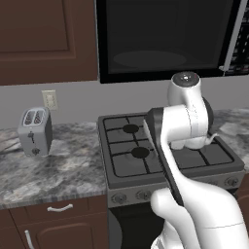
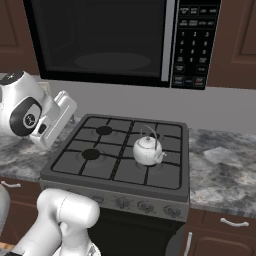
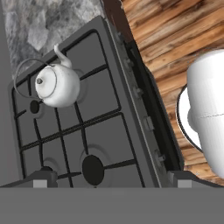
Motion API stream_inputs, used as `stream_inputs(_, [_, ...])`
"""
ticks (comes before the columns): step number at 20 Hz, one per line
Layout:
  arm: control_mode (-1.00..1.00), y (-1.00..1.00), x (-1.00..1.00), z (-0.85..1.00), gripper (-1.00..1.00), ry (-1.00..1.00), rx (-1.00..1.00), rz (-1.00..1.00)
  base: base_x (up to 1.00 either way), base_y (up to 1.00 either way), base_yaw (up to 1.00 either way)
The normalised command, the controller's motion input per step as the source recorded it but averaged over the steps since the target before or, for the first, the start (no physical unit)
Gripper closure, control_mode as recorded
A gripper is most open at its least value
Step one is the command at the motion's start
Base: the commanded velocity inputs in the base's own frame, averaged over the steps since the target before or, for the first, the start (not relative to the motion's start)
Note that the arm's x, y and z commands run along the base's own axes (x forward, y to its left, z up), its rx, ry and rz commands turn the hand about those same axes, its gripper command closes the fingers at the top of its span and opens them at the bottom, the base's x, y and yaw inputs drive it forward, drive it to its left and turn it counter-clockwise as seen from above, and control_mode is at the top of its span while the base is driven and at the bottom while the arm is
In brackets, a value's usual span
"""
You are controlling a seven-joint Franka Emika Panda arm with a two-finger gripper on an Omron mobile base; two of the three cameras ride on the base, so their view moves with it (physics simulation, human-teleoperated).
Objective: The kettle is done boiling. Turn off the stove, then wait for 300 timesteps before moving the kettle to the dining table.
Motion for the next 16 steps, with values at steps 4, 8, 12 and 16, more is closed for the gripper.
stream_inputs(4, [-1.00,-0.57,0.07,-0.23,-1.00,-0.13,0.11,-0.34,0.00,0.00,0.00])
stream_inputs(8, [-1.00,-0.89,0.18,-0.11,-1.00,-0.15,0.00,-0.46,0.00,0.00,0.00])
stream_inputs(12, [-1.00,-0.89,0.44,-0.03,-1.00,-0.08,0.00,-0.52,0.00,0.00,0.00])
stream_inputs(16, [-1.00,-0.94,0.67,0.00,-1.00,-0.01,0.09,-0.43,0.00,0.00,0.00])
